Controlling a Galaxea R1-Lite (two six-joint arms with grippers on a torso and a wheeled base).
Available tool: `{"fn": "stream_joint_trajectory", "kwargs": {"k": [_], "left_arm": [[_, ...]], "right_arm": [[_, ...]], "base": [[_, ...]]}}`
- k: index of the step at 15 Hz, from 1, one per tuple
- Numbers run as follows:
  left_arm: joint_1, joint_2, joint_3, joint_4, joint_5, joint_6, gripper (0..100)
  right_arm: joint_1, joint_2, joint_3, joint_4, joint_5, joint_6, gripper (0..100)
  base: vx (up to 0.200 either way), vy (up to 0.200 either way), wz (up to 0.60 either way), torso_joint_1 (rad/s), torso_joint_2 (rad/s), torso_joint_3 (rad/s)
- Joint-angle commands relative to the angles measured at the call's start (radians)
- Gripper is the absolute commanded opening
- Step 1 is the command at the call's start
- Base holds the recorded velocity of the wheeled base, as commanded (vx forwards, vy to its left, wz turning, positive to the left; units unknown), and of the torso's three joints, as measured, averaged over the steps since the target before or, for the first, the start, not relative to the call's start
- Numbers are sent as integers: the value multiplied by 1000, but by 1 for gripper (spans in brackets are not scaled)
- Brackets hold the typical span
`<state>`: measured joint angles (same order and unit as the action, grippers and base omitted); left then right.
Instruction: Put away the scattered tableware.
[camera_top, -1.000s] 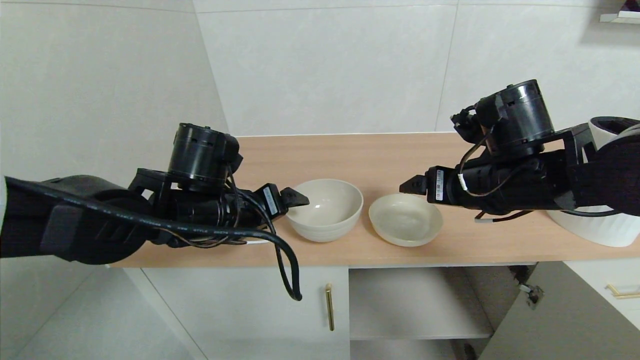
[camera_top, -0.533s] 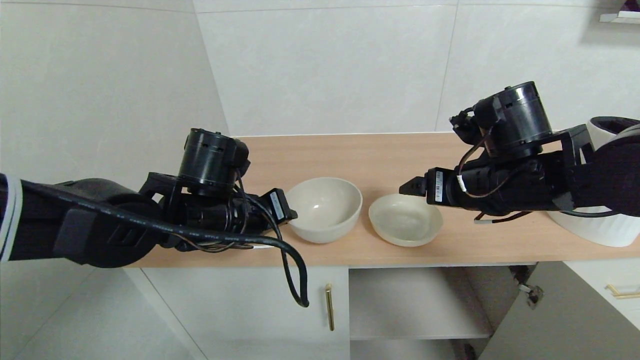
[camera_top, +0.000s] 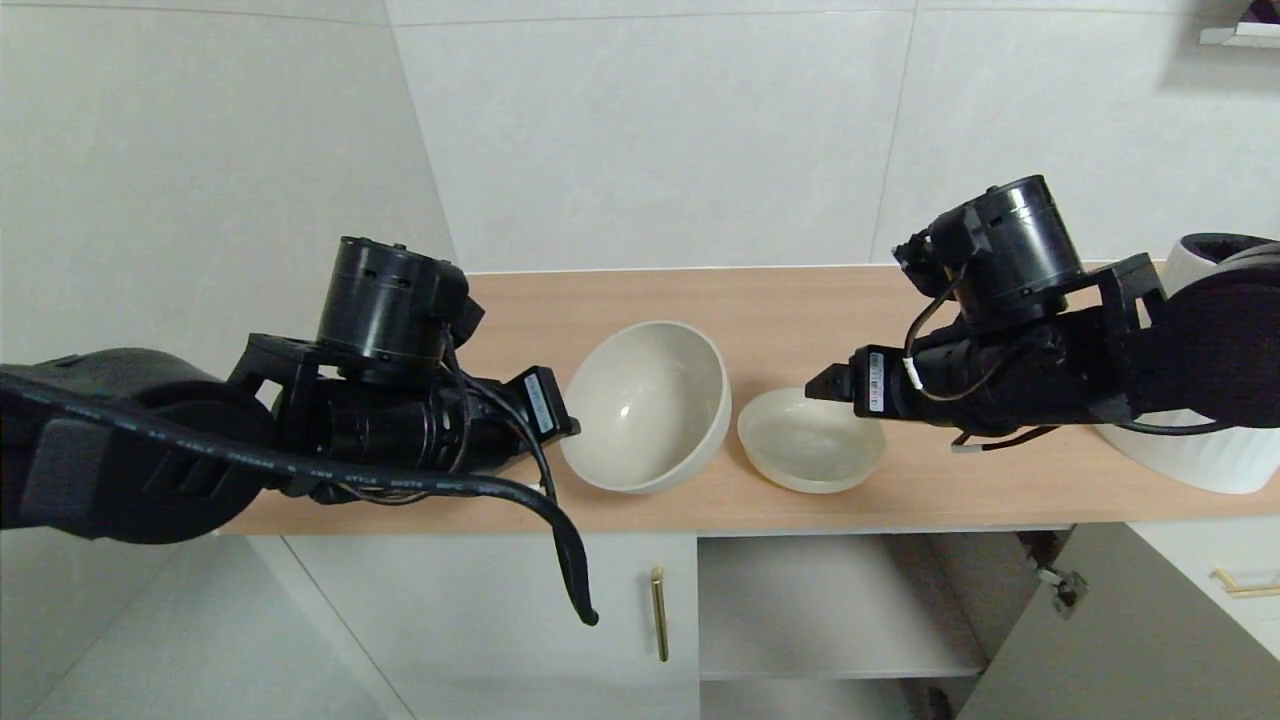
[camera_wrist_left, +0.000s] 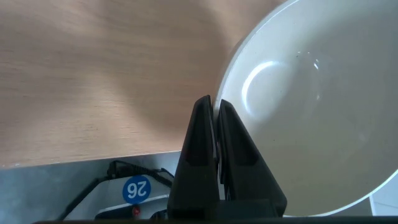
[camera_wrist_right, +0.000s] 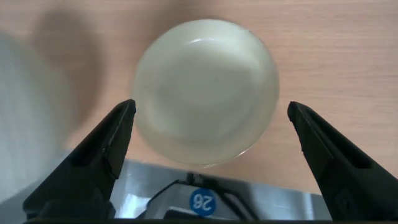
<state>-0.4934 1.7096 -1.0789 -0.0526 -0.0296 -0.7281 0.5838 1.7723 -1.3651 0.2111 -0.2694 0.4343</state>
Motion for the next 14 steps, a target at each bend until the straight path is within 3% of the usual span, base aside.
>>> {"fn": "stream_joint_trajectory", "kwargs": {"k": [1,14], "left_arm": [[-2,-16,1,-1,-1,-1,0],[-2,-15,-1,-1,0,-1,0]], "right_arm": [[-13,48,-20,17,-24,-2,100],[-52,151,-65,110,-74,-20,100]], "base": [[0,0,0,0,0,0],[0,0,0,0,0,0]]}}
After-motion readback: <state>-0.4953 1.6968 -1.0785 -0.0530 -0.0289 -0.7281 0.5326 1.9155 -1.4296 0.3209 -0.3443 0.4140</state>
